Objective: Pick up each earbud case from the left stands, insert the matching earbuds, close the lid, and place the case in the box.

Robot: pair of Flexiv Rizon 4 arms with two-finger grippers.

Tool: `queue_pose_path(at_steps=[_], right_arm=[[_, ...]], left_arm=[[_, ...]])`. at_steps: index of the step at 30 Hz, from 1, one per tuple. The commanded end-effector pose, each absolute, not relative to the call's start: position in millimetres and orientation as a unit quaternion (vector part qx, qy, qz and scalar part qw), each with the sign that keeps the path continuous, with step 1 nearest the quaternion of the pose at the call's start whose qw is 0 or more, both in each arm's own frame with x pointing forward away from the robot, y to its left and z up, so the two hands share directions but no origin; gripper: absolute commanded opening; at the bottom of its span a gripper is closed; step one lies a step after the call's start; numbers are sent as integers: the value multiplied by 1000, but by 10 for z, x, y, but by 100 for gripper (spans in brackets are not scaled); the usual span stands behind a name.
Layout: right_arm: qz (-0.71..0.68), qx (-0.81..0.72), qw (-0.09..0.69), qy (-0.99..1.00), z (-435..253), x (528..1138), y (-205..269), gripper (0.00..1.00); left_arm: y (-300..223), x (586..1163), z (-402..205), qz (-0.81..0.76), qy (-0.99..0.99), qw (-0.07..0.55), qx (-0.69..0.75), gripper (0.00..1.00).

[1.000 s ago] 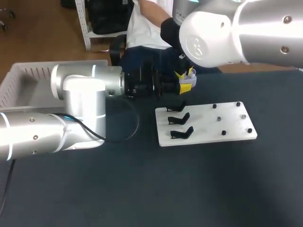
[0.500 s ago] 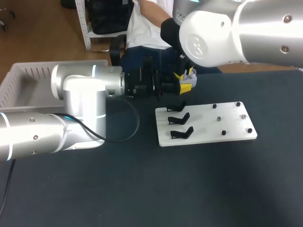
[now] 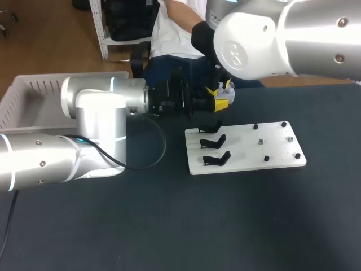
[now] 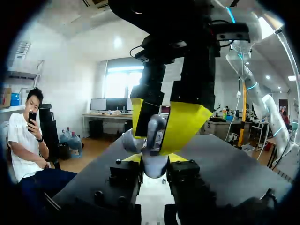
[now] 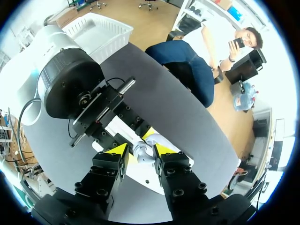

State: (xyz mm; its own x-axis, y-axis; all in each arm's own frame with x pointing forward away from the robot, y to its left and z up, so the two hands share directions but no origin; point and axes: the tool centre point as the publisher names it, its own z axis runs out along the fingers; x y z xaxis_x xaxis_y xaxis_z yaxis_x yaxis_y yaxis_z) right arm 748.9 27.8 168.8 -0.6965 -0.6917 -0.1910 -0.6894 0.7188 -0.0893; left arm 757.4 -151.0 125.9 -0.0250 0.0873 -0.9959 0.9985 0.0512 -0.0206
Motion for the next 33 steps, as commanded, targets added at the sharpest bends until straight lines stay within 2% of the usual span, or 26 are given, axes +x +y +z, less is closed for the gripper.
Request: queue_pose_path(at_steps=[1,13,20,33], right_arm=[[-5,-374,107,921,1671,7493,253,34],[0,-373,106,922,1683,7518,244,36],[21,-371,99,923,1685,7519,253,41],[31,-367,102,924,1744,7531,261,42]], left_arm=[[-1500,7561,1266,-469,539,488,501,0],[-1500,7561,1266,-469,539,488,501,0],[-1500,7561,1266,-469,539,488,501,0],[-1500,7561,1266,-469,539,488,501,0]])
